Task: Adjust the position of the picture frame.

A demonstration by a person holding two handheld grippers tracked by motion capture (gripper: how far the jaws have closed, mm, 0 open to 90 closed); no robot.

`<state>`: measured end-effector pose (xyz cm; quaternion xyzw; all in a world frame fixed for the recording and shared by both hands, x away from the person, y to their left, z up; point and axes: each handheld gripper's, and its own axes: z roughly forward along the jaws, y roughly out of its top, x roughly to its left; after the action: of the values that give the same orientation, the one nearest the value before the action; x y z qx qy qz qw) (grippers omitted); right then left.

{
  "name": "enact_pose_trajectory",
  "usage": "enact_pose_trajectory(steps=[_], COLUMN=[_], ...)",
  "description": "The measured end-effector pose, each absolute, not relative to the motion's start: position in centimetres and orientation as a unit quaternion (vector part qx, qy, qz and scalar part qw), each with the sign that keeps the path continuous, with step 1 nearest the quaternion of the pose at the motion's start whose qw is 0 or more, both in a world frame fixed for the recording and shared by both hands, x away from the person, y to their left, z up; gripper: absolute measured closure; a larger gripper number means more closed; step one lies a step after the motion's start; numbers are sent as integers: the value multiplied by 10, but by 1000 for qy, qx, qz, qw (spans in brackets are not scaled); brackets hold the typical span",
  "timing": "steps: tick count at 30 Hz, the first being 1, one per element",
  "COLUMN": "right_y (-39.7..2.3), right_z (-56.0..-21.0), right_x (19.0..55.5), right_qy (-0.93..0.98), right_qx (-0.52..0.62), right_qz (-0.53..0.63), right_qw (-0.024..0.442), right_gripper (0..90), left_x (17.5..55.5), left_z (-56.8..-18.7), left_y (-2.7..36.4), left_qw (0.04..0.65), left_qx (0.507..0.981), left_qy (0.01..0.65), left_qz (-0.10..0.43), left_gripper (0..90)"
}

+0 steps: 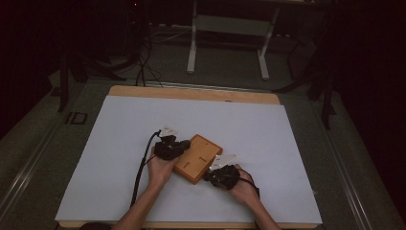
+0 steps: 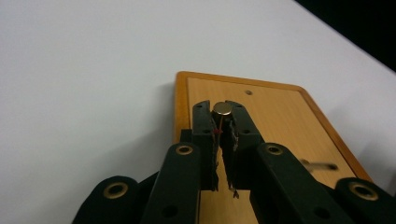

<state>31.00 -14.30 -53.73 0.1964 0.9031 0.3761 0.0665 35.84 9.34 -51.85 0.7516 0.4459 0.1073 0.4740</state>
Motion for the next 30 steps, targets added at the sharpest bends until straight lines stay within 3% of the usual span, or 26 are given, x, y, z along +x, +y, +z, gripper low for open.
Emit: enact_pose_trajectory(steps=[17,30], right_y=[-137,-124], right_z=[-533,-534], right_x=[297,294], right_qy=[922,917], right_qx=[122,113], right_qz=[366,380], right_qw=[31,37], right_gripper=[900,900], left_x=[356,356], left_z=[-523,-525], left_y=[96,89], left_qw=[466,458], left_qx=[787,790], left_qy=[388,396], left_qz=[113,99], left_gripper=[840,832])
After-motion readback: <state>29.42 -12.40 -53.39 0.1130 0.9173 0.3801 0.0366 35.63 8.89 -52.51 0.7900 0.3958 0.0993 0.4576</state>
